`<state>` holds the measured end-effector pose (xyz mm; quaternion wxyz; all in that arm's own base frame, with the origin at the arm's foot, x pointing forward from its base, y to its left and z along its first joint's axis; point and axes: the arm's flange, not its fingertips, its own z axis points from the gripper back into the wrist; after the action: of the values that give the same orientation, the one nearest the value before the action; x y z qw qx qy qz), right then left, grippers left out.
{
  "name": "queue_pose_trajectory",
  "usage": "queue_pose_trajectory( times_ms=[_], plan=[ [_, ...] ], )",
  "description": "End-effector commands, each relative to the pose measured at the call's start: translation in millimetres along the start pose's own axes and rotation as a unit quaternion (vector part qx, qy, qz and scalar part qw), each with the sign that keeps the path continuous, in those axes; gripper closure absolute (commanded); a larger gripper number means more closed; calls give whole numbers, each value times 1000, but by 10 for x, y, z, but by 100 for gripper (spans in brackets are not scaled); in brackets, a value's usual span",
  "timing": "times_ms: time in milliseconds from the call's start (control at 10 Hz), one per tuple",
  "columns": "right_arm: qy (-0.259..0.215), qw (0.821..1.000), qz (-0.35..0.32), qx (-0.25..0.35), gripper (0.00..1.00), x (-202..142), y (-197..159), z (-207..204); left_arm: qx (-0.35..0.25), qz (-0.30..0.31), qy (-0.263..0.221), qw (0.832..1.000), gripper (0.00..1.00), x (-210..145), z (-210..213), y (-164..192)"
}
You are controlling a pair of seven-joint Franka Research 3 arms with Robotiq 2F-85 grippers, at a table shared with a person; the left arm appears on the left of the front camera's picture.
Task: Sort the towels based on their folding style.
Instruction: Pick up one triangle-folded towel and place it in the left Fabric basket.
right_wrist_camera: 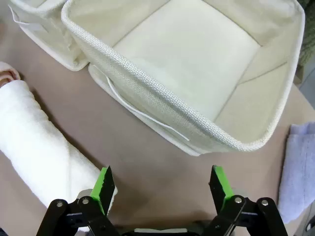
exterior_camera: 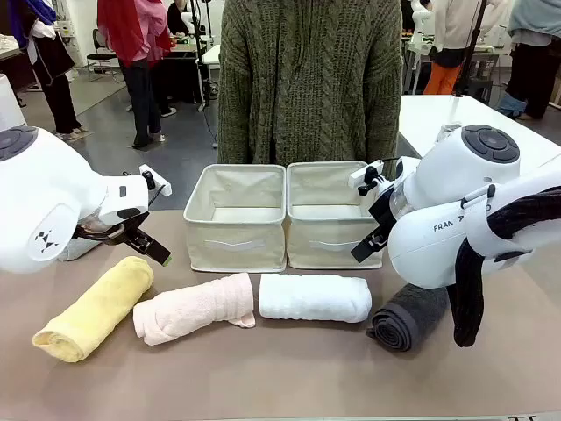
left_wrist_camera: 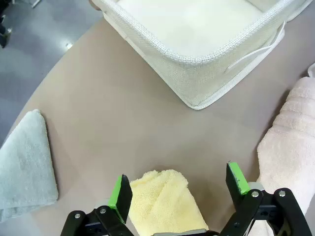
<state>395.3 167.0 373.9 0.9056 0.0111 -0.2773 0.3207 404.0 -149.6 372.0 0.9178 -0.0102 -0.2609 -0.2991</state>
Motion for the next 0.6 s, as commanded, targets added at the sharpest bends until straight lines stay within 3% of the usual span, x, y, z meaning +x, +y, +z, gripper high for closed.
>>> queue_pose_trajectory(
  times_ms=[0, 500],
  plan=[
    [0, 1000, 0, 0, 0, 0, 0, 0, 0, 0, 0, 1000, 0, 0, 0, -1],
    [0, 1000, 0, 0, 0, 0, 0, 0, 0, 0, 0, 1000, 0, 0, 0, -1]
  ],
)
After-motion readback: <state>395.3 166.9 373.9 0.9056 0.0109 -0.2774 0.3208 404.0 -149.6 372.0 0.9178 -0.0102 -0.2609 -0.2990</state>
